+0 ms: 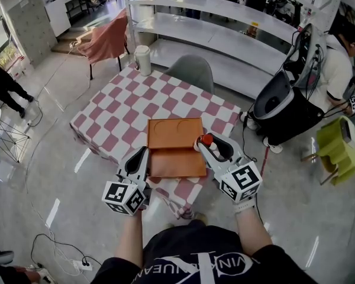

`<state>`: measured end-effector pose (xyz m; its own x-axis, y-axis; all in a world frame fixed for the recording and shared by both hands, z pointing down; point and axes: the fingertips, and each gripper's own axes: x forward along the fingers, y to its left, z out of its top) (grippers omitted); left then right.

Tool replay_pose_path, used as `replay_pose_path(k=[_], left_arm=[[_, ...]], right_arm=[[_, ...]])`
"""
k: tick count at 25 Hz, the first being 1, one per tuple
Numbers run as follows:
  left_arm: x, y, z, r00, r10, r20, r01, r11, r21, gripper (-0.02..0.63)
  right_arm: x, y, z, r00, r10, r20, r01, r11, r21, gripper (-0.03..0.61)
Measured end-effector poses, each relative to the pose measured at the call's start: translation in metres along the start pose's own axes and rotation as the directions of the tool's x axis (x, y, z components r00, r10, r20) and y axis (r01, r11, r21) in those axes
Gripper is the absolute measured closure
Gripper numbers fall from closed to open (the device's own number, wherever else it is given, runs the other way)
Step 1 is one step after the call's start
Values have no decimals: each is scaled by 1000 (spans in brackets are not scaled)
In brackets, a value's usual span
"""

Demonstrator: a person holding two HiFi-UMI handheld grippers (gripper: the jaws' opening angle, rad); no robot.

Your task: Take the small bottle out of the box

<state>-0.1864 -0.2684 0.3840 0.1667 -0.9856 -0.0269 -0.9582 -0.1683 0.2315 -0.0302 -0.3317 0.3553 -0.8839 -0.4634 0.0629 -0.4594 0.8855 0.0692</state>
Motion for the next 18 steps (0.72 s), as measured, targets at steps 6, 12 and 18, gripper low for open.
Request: replay_pose_path(k=[6,12,18], left_arm=[[0,2,0,1000,-2,-1,2,1000,-3,589],[1,3,0,1000,-5,-2,5,1000,-3,589],[-1,8,2,1000,-5,-2,5,1000,-5,589]], right_arm=[[1,0,0,1000,-6,-4,6,1000,3,436],[2,-1,-1,1000,-9,-5,9,1000,9,436],[4,1,0,1000,-13,-8,13,1000,9,436]])
